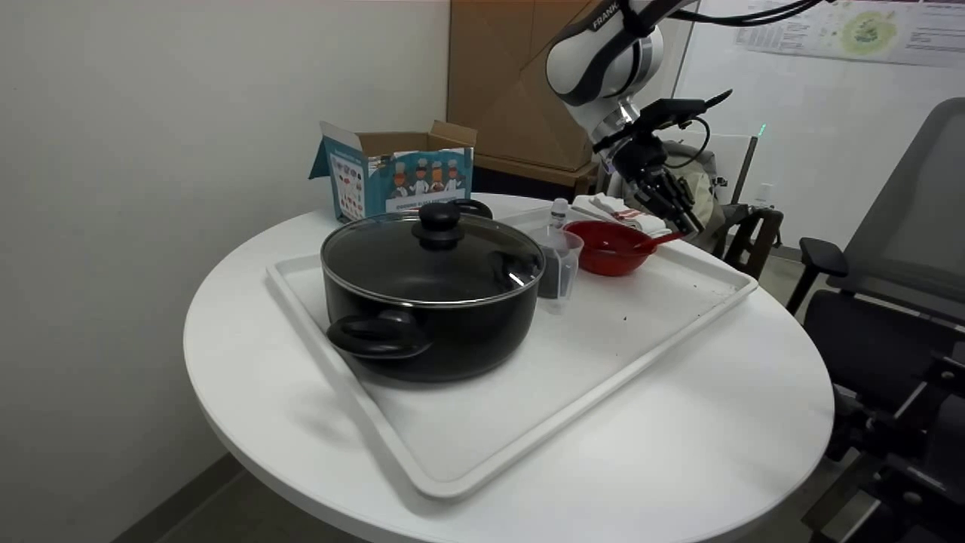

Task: Use the spoon to scoop some things from the bowl and put in the jug

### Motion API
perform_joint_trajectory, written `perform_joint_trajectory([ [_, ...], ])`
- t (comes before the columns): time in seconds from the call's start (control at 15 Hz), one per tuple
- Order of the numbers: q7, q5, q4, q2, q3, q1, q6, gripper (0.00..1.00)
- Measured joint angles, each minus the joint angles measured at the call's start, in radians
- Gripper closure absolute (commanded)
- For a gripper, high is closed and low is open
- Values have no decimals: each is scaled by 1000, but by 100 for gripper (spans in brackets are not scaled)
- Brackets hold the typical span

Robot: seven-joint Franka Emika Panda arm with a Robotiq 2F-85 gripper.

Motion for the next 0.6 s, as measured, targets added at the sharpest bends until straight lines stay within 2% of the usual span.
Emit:
perform_joint_trajectory([
  [0.47,-1,0,-1,6,11,8,1,2],
  [0.6,-1,-1,-12,-14,23,20,25,0],
])
